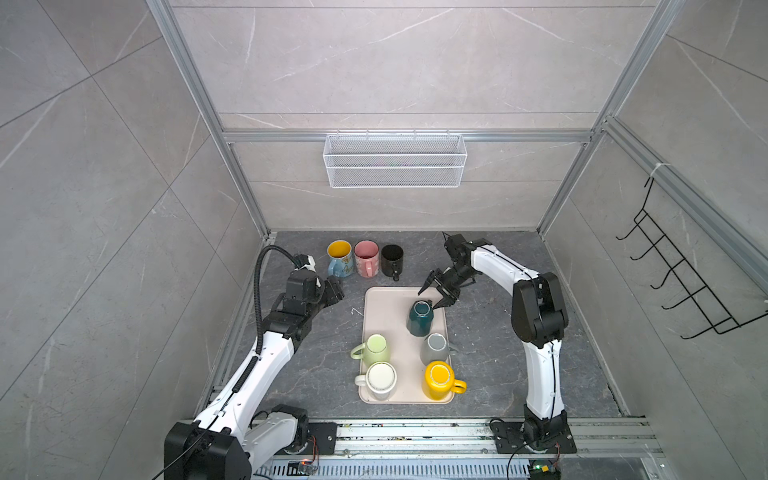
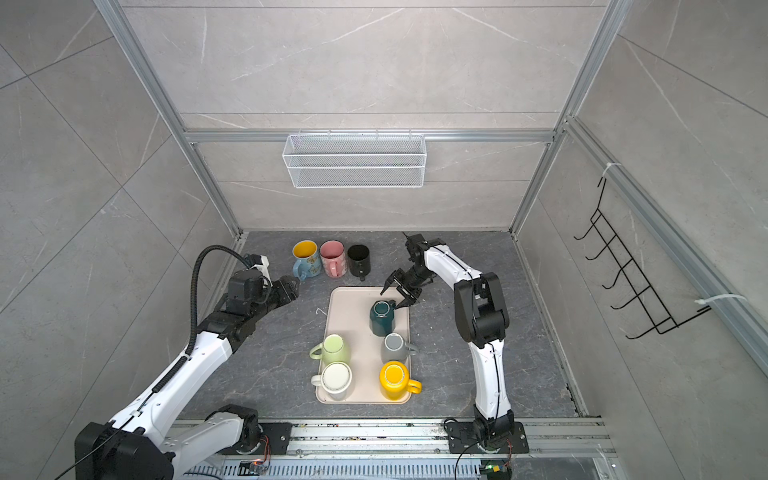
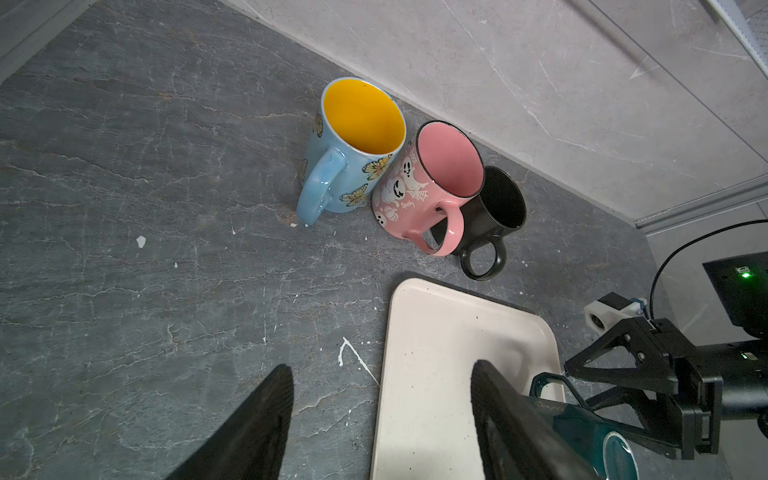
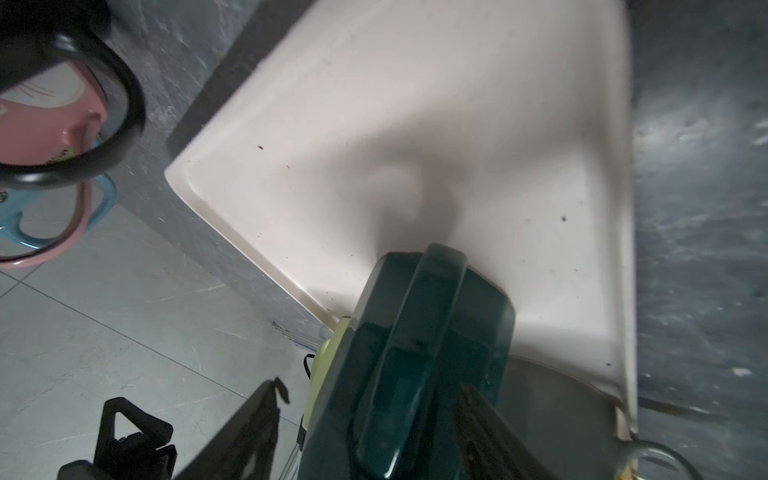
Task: Turn the mug right side up
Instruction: 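Lift the dark green mug and tilt it with the right gripper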
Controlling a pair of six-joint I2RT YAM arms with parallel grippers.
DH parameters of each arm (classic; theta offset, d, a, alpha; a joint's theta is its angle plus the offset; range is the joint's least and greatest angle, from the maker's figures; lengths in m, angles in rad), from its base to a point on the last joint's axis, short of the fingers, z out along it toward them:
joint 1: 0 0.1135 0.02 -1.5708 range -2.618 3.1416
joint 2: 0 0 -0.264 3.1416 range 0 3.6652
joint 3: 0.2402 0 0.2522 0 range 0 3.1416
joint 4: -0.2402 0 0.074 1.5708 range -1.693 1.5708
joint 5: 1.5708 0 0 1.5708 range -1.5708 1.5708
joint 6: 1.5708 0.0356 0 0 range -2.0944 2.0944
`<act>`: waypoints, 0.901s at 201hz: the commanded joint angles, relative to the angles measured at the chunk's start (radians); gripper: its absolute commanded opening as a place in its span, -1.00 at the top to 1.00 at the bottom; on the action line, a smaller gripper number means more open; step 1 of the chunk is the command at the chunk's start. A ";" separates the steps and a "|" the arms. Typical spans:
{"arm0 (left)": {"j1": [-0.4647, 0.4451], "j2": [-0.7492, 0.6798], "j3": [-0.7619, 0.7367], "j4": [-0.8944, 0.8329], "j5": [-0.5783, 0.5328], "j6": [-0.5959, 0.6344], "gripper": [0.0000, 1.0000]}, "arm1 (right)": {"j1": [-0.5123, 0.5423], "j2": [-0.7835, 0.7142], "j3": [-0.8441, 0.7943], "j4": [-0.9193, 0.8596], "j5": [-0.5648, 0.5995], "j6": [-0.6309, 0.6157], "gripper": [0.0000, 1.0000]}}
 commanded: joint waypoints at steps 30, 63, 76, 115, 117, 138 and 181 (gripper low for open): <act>0.006 -0.005 0.000 0.008 -0.022 0.023 -0.40 | 0.021 0.043 0.029 -0.065 0.004 -0.043 -0.30; 0.007 -0.008 -0.003 0.004 -0.023 0.026 -0.40 | 0.027 0.047 0.024 -0.059 0.004 -0.041 -0.19; 0.007 -0.009 -0.004 0.002 -0.027 0.030 -0.40 | 0.030 0.048 0.019 -0.056 0.004 -0.040 -0.15; 0.006 -0.015 -0.010 -0.002 -0.035 0.032 -0.40 | 0.032 0.045 -0.004 -0.028 -0.002 -0.019 -0.03; 0.006 -0.015 -0.009 -0.002 -0.035 0.033 -0.40 | 0.033 0.045 -0.005 -0.026 -0.002 -0.018 -0.02; 0.007 -0.014 -0.008 -0.003 -0.035 0.036 -0.40 | 0.034 0.044 -0.013 -0.012 -0.002 -0.007 0.13; 0.006 -0.014 -0.007 -0.004 -0.035 0.039 -0.41 | 0.035 0.036 -0.032 0.013 -0.005 0.008 0.28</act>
